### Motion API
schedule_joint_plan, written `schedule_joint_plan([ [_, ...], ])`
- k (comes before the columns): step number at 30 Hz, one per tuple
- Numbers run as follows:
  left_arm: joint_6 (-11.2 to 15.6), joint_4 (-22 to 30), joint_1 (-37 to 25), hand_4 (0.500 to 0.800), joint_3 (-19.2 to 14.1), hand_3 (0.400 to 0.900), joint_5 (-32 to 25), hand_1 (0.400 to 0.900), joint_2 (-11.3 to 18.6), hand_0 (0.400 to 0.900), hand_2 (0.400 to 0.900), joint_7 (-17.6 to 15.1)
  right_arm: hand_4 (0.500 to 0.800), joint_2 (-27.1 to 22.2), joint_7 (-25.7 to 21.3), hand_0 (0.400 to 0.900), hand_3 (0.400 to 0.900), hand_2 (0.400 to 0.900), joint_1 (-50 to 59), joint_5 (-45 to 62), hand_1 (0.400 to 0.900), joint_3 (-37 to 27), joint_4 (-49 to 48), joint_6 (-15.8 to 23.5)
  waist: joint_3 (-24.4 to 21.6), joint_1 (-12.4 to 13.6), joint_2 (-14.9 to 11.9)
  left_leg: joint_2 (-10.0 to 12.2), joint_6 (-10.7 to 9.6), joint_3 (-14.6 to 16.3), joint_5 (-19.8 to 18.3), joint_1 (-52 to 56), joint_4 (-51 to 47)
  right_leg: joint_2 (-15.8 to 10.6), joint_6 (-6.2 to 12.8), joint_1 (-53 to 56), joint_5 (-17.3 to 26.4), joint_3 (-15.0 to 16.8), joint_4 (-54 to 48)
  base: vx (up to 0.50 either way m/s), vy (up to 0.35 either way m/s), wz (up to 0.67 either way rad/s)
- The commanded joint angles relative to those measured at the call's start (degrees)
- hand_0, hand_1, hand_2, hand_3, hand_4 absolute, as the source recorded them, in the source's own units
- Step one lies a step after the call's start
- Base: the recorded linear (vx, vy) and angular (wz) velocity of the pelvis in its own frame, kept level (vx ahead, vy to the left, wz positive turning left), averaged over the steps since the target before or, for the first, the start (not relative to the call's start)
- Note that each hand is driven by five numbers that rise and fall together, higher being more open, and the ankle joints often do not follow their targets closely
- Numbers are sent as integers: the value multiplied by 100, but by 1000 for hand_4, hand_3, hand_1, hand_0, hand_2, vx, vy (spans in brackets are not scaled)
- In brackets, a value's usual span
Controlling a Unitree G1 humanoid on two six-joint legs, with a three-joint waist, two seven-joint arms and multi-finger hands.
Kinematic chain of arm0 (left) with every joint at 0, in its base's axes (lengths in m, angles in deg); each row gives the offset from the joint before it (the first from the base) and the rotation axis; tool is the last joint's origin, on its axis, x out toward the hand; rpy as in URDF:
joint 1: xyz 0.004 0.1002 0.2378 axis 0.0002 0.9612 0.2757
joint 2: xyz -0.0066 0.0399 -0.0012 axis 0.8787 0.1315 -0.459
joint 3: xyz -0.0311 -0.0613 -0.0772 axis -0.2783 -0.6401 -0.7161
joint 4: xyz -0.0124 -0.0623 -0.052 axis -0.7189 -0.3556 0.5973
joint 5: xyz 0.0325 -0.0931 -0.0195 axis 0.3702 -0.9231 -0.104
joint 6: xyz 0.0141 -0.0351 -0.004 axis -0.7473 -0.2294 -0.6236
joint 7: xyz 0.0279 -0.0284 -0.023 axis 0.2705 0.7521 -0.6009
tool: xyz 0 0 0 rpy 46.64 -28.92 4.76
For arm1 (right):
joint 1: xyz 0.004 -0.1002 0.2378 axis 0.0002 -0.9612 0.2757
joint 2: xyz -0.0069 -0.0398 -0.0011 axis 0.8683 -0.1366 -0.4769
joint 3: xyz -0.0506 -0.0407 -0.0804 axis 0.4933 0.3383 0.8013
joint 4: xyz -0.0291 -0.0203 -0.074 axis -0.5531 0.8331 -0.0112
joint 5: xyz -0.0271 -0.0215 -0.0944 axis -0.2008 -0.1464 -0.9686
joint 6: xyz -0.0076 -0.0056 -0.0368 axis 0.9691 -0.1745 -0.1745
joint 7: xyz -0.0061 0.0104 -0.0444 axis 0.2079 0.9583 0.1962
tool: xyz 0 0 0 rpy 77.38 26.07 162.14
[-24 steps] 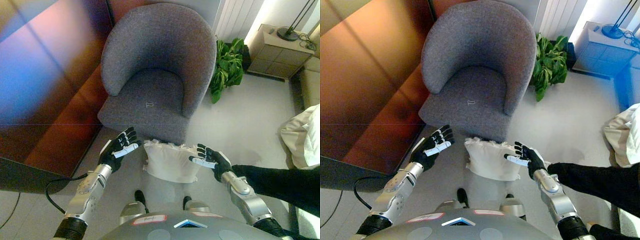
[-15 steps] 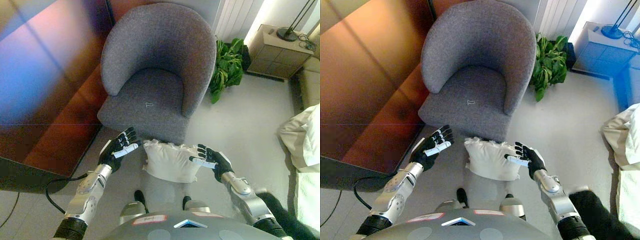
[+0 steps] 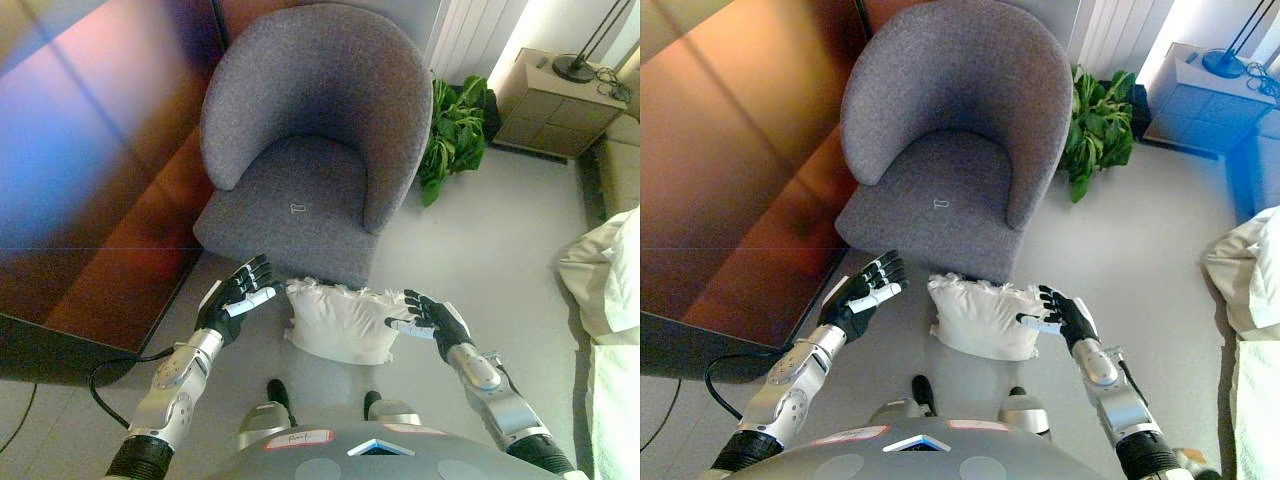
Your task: Pick up the pillow and put it on the sofa.
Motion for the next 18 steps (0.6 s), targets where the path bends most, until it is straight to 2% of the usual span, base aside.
schedule_joint_plan([
  [1,565,142,-676,800,-286,900,-7,900,290,900,900,112,800,-355,-437,900,900,900,872,-804,900,-39,-26,446,234,156,14,121,-33,-106,-567,342,27,224,-53,-335,101,-261,202,42,-29,6],
  [6,687,205,-1117,800,-117,900,-133,900,407,900,900,116,800,-616,-883,900,900,900,1448,-1373,900,215,226,374,663,243,110,166,-4,-275,-536,-306,502,188,-178,-1027,-134,-174,927,-100,-34,5],
  [10,943,332,-1570,800,52,900,-309,900,538,900,900,-14,800,-918,-1079,900,900,900,2012,-1702,900,368,303,389,1311,253,151,213,-3,-424,-764,-1248,1719,69,-308,-1824,-397,-144,1913,-185,-38,6],
  [16,1280,570,-1944,800,313,900,-463,900,667,900,900,-185,800,-1255,-1473,900,900,900,2588,-2373,900,642,405,493,1823,314,272,128,112,-528,-1138,-2276,2780,-23,-450,-2858,-852,-91,3171,-94,-11,2],
  [18,1363,651,-2068,800,368,900,-509,900,726,900,900,-220,800,-1362,-1526,900,900,900,2802,-2539,900,709,388,419,1963,334,303,91,166,-560,-1246,-2627,3080,-84,-472,-3228,-963,-62,3571,-129,-24,8],
])
